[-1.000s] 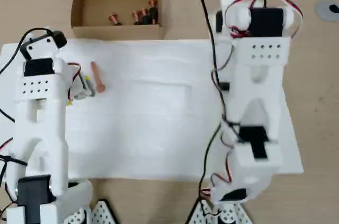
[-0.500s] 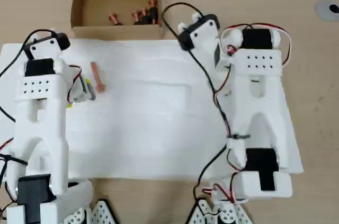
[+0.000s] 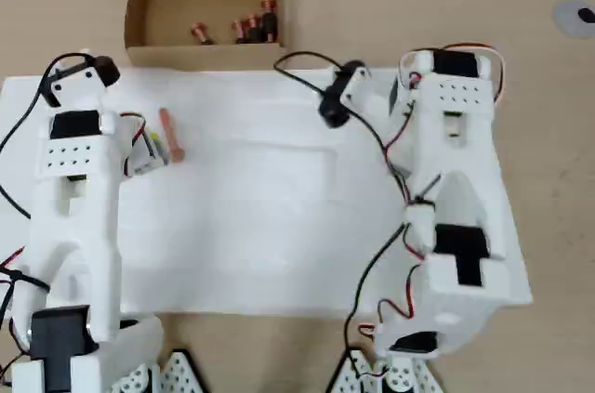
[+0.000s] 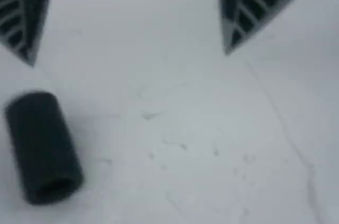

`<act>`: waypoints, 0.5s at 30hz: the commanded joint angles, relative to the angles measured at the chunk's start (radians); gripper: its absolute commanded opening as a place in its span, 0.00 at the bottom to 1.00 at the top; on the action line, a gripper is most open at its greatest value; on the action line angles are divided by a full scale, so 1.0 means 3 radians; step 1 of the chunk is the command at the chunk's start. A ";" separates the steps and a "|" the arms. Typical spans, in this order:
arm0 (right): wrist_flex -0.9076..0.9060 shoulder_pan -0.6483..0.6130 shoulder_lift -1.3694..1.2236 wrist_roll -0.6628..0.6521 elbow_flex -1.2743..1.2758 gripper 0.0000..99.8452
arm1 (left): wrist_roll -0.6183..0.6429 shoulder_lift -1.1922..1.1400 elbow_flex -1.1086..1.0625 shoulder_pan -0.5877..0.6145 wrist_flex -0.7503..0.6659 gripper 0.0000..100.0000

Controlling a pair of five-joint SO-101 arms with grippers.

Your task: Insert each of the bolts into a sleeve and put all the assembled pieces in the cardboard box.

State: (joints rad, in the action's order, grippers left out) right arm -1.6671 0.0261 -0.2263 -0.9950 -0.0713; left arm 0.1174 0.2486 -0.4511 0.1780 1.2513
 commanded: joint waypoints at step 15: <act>-0.0312 0.0253 -0.1286 -0.0107 -0.1337 0.26 | -0.0128 0.0049 0.0020 -0.0041 -0.0164 0.21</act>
State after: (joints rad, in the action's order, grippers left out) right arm -1.7254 0.0813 -0.5547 -1.0150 -0.3751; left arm 0.0882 0.2486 -0.4511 0.1780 1.2175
